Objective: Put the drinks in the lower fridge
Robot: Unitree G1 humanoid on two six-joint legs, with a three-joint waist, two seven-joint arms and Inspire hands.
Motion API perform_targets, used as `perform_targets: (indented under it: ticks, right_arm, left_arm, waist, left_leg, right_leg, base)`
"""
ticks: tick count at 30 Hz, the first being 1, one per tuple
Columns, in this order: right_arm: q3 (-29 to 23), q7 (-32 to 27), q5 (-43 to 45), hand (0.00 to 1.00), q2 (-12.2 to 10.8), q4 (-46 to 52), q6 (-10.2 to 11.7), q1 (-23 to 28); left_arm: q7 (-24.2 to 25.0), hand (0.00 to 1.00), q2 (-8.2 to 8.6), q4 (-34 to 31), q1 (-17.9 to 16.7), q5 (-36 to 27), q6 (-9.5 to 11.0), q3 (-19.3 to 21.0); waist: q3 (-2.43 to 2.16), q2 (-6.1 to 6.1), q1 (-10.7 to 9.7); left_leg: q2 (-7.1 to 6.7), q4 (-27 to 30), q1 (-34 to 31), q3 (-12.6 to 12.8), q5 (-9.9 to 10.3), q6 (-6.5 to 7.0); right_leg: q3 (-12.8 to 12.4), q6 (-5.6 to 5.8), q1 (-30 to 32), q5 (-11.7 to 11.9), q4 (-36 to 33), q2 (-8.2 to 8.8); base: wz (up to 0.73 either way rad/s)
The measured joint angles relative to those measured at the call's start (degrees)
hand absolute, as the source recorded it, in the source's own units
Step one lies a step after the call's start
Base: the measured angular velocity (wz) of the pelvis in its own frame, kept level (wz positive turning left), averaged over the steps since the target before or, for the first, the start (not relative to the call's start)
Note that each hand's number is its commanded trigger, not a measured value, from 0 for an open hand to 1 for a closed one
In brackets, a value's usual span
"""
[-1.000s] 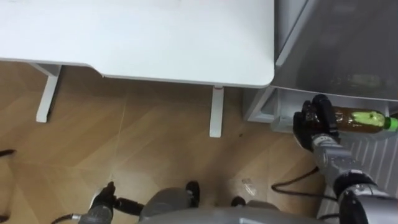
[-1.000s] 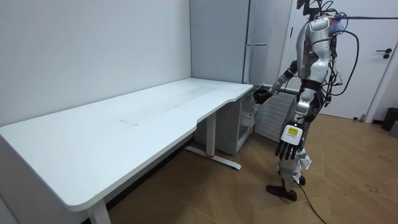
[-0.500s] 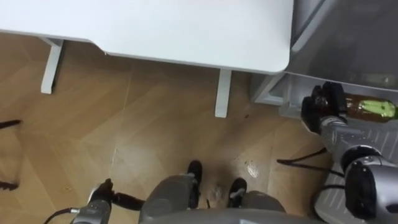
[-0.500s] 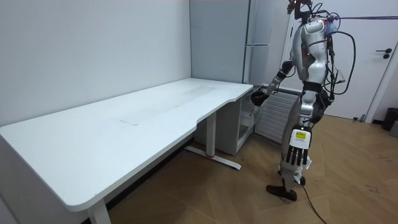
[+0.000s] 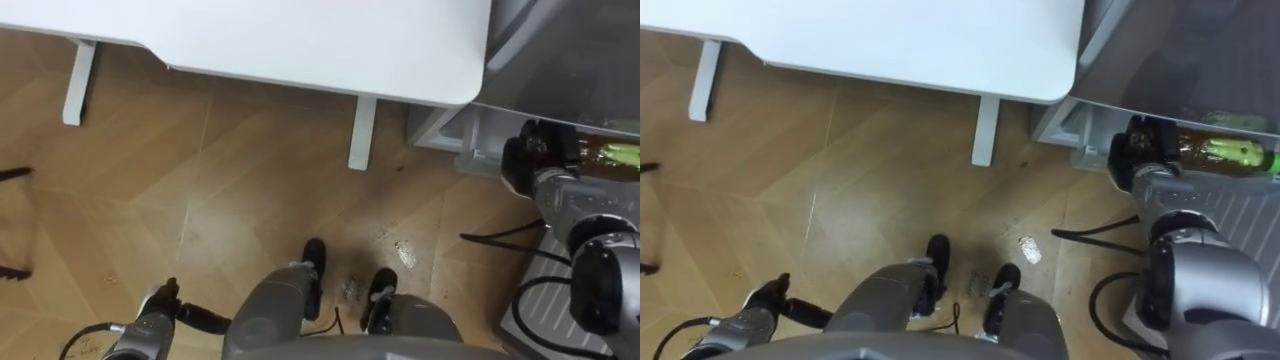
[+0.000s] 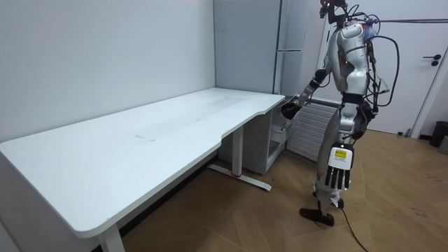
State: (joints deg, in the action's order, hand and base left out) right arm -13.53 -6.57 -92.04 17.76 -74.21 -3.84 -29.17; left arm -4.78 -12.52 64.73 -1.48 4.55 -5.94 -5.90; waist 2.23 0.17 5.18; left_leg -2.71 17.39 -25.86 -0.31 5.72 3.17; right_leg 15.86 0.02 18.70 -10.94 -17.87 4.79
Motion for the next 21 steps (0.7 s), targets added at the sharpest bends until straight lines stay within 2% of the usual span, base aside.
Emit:
perform_targets:
  ticks: [6, 16, 21]
  right_arm:
    - [0.02, -1.60, 0.39, 0.00, 0.69, -0.04, 0.00, -0.14]
    - [0.43, -2.28, 0.56, 0.00, 1.11, -0.05, -0.66, -0.41]
    - [0.50, -2.40, 1.17, 0.00, 1.56, -0.05, -0.69, -0.65]
  left_arm:
    - [-0.02, 0.00, -0.15, 0.00, -0.07, -0.08, 0.00, -0.02]
    - [-0.08, 0.00, -0.30, -0.04, -0.31, -0.48, 0.15, 0.03]
    - [-0.08, 0.00, -0.40, -0.17, -0.30, -0.40, 0.35, 0.04]
  waist:
    - [0.05, -0.08, 0.13]
    - [0.46, -0.88, 0.13]
    - [0.39, -1.05, -0.04]
  left_leg:
    - [-0.14, 0.01, -0.01, 0.05, -0.36, 0.23]
    - [-0.15, 0.08, -0.06, 0.23, -0.63, 0.19]
    - [-0.21, 0.09, -0.15, 0.13, -0.63, 0.19]
  right_leg:
    - [0.01, 0.08, 0.27, -0.06, -0.68, 0.31]
    - [0.01, -0.02, 0.43, -0.47, -1.02, 0.45]
    - [0.07, -0.02, 0.42, -0.47, -0.92, 0.45]
  base:
    - [0.00]
    - [0.00]
    - [0.00]
